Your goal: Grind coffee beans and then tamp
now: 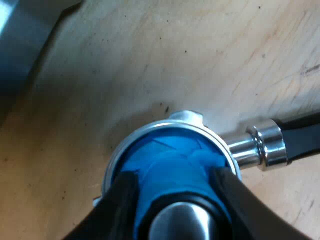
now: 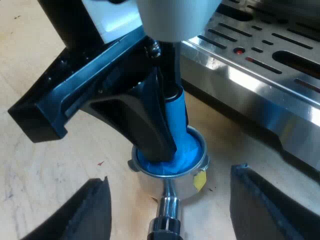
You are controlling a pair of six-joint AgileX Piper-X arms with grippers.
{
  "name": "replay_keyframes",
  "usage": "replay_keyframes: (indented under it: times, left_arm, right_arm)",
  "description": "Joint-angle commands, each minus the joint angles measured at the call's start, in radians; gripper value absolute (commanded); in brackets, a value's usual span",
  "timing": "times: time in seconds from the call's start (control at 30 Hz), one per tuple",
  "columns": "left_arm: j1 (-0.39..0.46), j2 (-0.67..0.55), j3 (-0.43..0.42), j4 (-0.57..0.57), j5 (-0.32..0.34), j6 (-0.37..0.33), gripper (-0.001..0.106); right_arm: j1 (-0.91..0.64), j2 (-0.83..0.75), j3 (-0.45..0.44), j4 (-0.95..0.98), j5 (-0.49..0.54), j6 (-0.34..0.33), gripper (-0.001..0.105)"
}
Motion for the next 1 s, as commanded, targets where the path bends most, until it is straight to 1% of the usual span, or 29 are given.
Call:
replay_keyframes:
  times: [0.03, 0.27, 0.33, 0.47, 1.0]
  left_arm:
    - [-0.002, 0.024, 0.012, 0.013, 0.009, -0.01, 0.0]
    - [-0.002, 0.055, 0.085, 0.008, 0.012, -0.01, 0.0]
    - [-0.002, 0.055, 0.089, 0.006, 0.012, -0.01, 0.0]
    - [-0.002, 0.059, 0.132, -0.022, 0.025, -0.01, 0.0]
    - [-0.002, 0.059, 0.142, -0.034, 0.025, -0.013, 0.0]
  right_arm:
    - [0.001, -0.009, -0.003, -0.008, -0.005, -0.003, 0.054]
    - [0.001, -0.009, -0.003, -0.008, -0.005, -0.003, 0.054]
    - [0.001, -0.009, -0.003, -0.008, -0.005, -0.003, 0.054]
    - [0.001, -0.009, -0.003, -0.008, -0.005, -0.003, 0.054]
    - [0.001, -0.009, -0.003, -0.008, -0.005, -0.003, 0.054]
